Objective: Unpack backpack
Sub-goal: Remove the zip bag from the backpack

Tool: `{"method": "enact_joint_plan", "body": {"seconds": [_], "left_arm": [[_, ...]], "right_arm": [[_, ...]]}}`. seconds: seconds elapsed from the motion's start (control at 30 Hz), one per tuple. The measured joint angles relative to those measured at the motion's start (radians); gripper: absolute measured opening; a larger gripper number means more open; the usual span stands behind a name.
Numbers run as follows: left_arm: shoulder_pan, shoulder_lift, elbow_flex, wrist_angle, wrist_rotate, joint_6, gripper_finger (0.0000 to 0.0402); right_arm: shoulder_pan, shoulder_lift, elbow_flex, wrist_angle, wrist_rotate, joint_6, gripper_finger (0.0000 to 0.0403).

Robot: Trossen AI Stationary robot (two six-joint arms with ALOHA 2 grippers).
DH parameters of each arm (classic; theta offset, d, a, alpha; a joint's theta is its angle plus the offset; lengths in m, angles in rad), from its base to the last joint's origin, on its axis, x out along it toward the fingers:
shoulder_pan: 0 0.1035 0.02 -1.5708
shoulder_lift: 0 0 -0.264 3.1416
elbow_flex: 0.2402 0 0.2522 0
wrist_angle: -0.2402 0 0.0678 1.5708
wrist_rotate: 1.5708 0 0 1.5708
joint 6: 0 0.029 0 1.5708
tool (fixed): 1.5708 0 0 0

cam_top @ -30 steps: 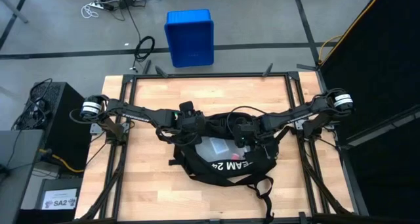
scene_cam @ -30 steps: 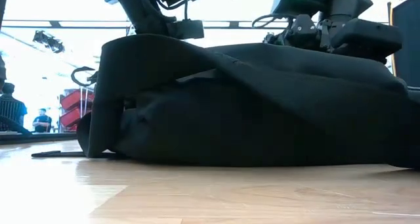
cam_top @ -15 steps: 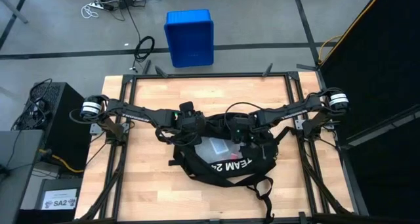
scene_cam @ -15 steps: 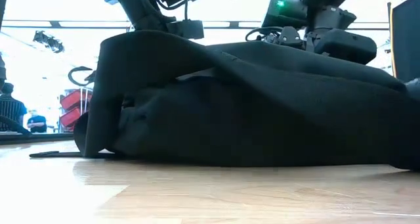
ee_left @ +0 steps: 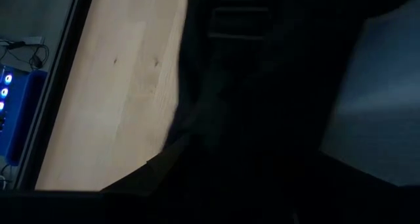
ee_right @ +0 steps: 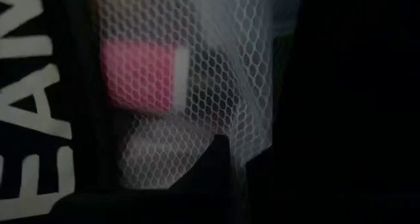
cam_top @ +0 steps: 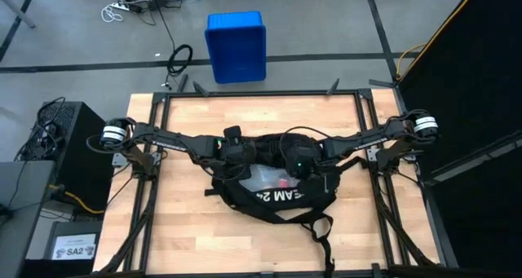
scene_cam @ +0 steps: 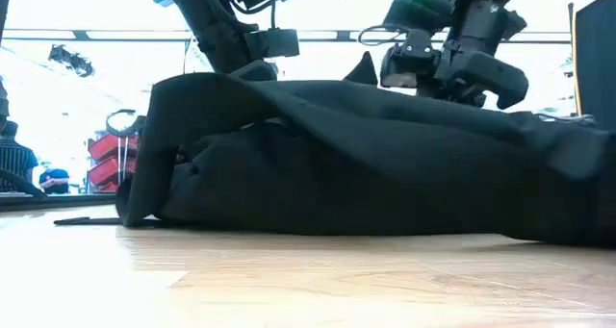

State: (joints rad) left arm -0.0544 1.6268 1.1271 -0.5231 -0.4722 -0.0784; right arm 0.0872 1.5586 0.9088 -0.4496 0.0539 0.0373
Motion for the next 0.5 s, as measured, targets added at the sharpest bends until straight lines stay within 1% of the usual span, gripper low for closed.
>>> {"method": "enact_joint_plan", "body": {"seconds": [0.07, 0.23, 0.4, 0.5], "left_arm": [[0.0, 0.0, 0.017, -0.017, -0.002, 0.0, 0.0198], [0.0, 0.0, 0.086, -0.073, -0.003, 0.0, 0.0198], [-0.002, 0.0, 0.17, -0.127, -0.003, 0.018, 0.0198], [-0.013, 0.0, 0.238, -0.178, 0.007, 0.049, 0.0198]], "right_arm": [[0.031, -0.03, 0.027, -0.037, 0.094, 0.007, 0.0001], [0.105, -0.067, 0.128, -0.118, 0.259, 0.005, 0.0001], [0.168, -0.074, 0.247, -0.15, 0.4, -0.043, 0.0001], [0.188, -0.073, 0.317, -0.179, 0.433, -0.086, 0.0001]]}}
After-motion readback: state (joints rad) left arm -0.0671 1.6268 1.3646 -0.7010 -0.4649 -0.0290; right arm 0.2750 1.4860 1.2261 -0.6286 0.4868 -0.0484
